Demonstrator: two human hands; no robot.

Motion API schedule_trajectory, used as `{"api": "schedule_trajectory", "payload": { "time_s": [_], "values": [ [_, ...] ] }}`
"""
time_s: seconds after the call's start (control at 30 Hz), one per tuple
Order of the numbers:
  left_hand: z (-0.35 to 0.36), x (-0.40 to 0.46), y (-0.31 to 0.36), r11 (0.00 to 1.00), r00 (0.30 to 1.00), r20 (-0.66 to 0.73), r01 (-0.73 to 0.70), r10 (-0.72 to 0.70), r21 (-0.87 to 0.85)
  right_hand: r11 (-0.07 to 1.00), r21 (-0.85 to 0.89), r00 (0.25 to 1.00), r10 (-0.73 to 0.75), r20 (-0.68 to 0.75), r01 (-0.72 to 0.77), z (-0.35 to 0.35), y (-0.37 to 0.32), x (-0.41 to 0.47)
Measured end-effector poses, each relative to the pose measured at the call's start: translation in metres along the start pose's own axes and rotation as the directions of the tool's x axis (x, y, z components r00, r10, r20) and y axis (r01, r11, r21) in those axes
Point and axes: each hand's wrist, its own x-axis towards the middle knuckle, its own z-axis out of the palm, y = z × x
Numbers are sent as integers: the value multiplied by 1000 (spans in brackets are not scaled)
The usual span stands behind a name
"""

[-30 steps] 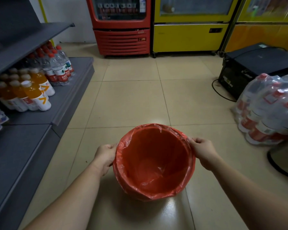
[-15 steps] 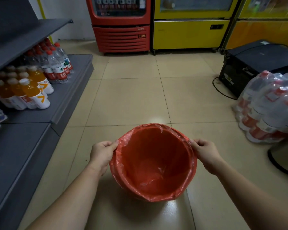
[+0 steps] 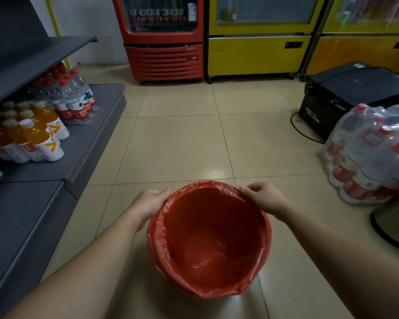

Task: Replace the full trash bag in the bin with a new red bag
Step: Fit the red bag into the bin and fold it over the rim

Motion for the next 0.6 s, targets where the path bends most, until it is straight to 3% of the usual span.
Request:
{"api": "schedule_trajectory", "payload": {
  "time_s": [0.07,0.13,0.3,0.43,0.6],
  "values": [
    [5,6,4,999,999,35,-8,7,32,994,-105,999,-2,41,6,7,-8,11],
    [8,9,6,999,998,56,37,-35,-40,991,-131,999,-5,42,11,12,-12,20],
    [9,8,8,959,990,35,142,-138,-245,988,144,998,57,22,-59,15,-11,28],
    [9,10,10,942,979,-4,194,-203,-273,970,231,997,71,32,-77,14,-14,31],
    [13,12,7,969,984,-20,172,-179,-178,997,70,997,40,60,-44,15,-15,36]
  ]
}}
